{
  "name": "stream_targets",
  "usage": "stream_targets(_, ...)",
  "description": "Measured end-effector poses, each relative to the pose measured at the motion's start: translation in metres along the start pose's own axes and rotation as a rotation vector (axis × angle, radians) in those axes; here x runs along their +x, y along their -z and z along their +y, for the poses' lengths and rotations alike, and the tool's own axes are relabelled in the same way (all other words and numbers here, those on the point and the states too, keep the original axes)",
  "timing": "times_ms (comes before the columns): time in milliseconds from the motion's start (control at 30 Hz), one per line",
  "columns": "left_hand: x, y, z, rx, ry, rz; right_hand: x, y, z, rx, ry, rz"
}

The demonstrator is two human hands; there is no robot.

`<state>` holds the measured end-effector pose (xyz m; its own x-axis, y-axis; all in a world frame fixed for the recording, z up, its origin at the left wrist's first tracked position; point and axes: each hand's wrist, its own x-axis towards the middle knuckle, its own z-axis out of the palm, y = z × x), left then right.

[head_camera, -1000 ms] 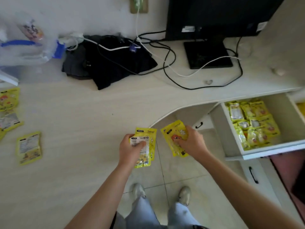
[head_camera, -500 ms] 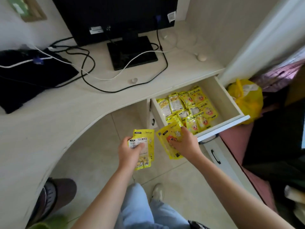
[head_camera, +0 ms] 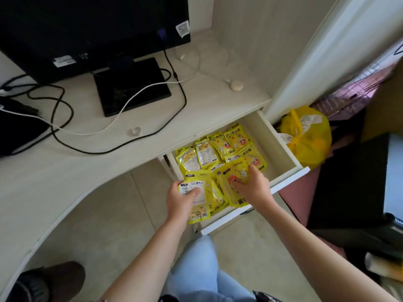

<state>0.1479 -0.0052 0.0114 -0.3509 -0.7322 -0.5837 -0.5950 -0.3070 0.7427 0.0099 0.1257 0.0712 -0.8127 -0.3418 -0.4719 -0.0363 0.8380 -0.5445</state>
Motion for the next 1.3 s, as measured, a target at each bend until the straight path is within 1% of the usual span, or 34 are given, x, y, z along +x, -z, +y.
stream_targets(167,0.018,-0.035,0.018,0.069,0.069,-0.031,0.044,0.017,0.007,0.103,-0.047,-0.032)
stream_targets(433,0.018,-0.095,0.034,0.008,0.248,-0.007,0.113,0.046,0.036,0.025,-0.097,-0.119)
stream_targets(667,0.013,-0.159,0.051,-0.104,0.417,0.134,0.171,0.077,0.071,-0.045,-0.063,-0.224)
stream_targets(800,0.02,-0.196,0.061,-0.098,0.438,0.152,0.198,0.081,0.084,-0.083,-0.015,-0.268)
stream_targets(967,0.039,-0.232,0.055,-0.075,0.419,0.13,0.213,0.061,0.099,-0.147,0.017,-0.348)
stream_targets(1167,0.058,-0.253,0.042,-0.06,0.428,0.106,0.231,0.045,0.113,-0.104,-0.04,-0.382)
stream_targets(1300,0.061,-0.261,0.028,0.027,0.447,0.063,0.243,0.041,0.123,-0.13,-0.023,-0.418)
